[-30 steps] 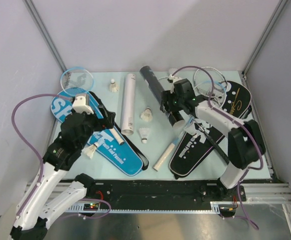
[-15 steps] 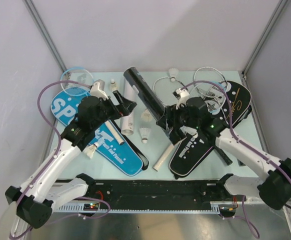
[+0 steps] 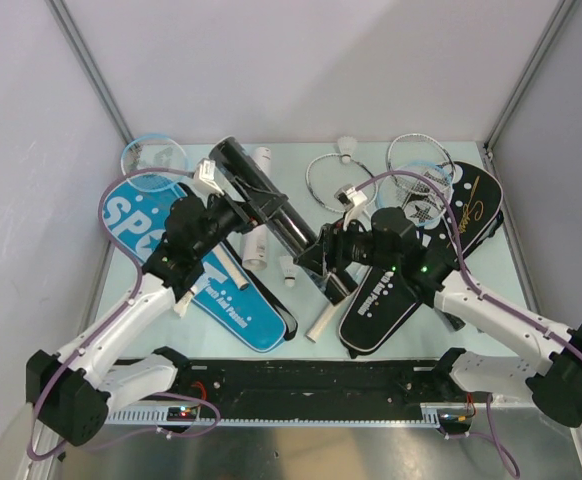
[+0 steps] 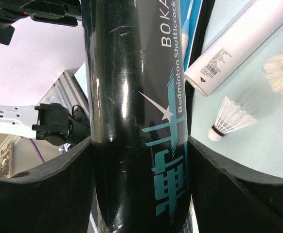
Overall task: Pack up the badminton gear
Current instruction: Open the lid of the shuttle tube.
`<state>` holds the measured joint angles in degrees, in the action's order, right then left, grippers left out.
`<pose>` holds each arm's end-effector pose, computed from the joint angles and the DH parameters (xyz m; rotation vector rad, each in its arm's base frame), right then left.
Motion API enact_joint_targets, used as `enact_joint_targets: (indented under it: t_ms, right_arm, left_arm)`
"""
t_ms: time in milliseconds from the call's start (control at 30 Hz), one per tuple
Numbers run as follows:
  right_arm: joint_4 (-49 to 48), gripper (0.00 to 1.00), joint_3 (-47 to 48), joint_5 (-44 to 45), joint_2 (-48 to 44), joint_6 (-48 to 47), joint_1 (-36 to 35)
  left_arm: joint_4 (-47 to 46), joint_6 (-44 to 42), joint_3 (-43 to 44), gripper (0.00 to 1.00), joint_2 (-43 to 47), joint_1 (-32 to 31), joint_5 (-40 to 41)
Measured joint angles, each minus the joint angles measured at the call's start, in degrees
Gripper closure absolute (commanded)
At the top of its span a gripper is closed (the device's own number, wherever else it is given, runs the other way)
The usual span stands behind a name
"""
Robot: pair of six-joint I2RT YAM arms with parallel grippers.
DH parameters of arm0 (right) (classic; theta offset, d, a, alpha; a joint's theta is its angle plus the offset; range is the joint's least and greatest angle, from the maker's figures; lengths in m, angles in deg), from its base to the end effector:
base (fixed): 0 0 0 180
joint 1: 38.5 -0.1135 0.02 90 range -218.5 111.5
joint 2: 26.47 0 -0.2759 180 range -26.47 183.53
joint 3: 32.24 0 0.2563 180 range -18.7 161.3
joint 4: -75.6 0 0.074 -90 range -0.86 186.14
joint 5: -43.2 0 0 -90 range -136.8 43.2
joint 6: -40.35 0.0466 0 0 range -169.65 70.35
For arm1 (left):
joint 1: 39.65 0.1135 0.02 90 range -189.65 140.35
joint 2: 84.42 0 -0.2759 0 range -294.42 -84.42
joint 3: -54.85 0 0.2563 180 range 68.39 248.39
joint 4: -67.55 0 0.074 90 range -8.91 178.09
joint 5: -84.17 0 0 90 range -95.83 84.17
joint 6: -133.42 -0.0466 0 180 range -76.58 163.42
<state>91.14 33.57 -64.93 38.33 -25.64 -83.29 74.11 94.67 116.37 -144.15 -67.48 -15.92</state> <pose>0.1837 0.2028 0.3380 -0.5885 1.8747 1.1093 0.2231 -0.1270 0.3498 -0.2209 1.7816 -1.1698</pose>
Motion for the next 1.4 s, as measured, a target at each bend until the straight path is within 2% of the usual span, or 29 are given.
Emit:
enact_joint_targets:
  t_ms: [100,133,233,367,500,667,1033,1400]
  right_arm:
    - [-0.44,0.38,-0.48,-0.33,0.09,0.63,-0.15]
    - [-0.52,0.3,-0.57,-0.35,0.2,0.7,-0.15]
    - [-0.42,0.14,-0.72,-0.63,0.7,0.98,-0.48]
    - [-0.83,0.06,-0.85,-0.42,0.48,2.49,0.02]
    - [-0.76,0.05,-0.94,0.37,-1.31,5.18,1.49]
    - [-0.15,0.1,-2.27,2.49,-6.51,9.14,3.08]
    - [0.68,0.4,-10.54,9.33,-19.21,18.97,3.96]
    - [-6.47,0.56,-14.93,7.74,-17.68,21.0,3.96]
  left_arm:
    - [-2.62,2.71,-1.84,0.33,0.59,-0.04,0.31]
    - [-3.19,3.96,-2.69,0.36,1.05,-0.07,0.72]
    - [-4.31,6.6,-5.75,0.42,3.28,-0.09,2.45]
    - [-3.8,9.62,-9.25,0.47,6.49,0.28,6.12]
    - [-2.73,12.37,-10.84,0.5,8.37,0.76,10.93]
    - [-1.88,14.75,-11.69,0.52,9.84,1.42,15.58]
    - [1.49,14.34,-12.74,0.54,15.89,2.27,24.81]
    - [3.82,17.53,-15.02,0.54,20.26,2.36,27.74]
